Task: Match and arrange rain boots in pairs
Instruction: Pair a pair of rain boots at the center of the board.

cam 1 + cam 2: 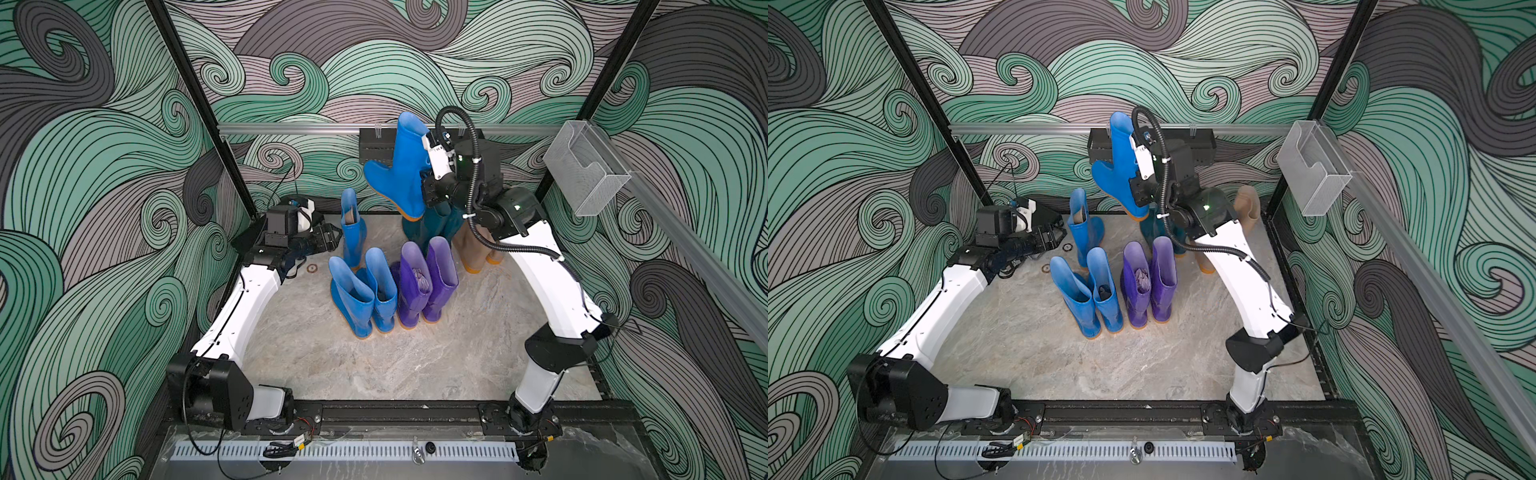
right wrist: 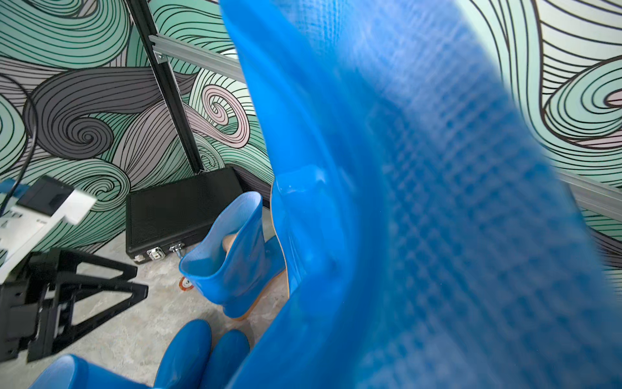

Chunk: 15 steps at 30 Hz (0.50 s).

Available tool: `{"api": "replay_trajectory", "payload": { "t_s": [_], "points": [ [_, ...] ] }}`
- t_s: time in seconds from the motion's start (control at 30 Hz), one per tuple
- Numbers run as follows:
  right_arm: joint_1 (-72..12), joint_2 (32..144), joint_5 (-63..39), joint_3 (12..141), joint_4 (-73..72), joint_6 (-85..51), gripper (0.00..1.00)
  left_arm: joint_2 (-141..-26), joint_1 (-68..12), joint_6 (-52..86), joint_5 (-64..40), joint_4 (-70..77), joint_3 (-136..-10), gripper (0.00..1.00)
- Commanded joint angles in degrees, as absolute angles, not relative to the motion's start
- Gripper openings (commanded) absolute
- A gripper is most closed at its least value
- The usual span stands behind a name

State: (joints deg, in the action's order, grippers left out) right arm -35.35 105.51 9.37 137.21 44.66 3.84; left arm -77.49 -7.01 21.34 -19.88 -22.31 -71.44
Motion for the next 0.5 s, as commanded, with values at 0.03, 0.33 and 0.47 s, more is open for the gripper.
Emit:
{"api": "replay_trajectory", "payload": {
  "t_s": [0.03,0.33,0.47],
  "points": [
    [-34.89,106.93,9.32,143.01,33.76,2.99,0.0,-77.64,-7.47,20.55,-19.34,-22.01,-71.0,0.77],
    [-34.8,109.1,7.69,139.94,33.74,3.02,0.0,-78.82,-7.47,20.2,-19.33,-21.67,-71.26,0.77],
    [-35.29,107.03,6.51,136.28,33.24,1.51,0.0,-79.25,-7.46,20.17,-19.47,-21.8,-71.34,0.77]
  ]
}}
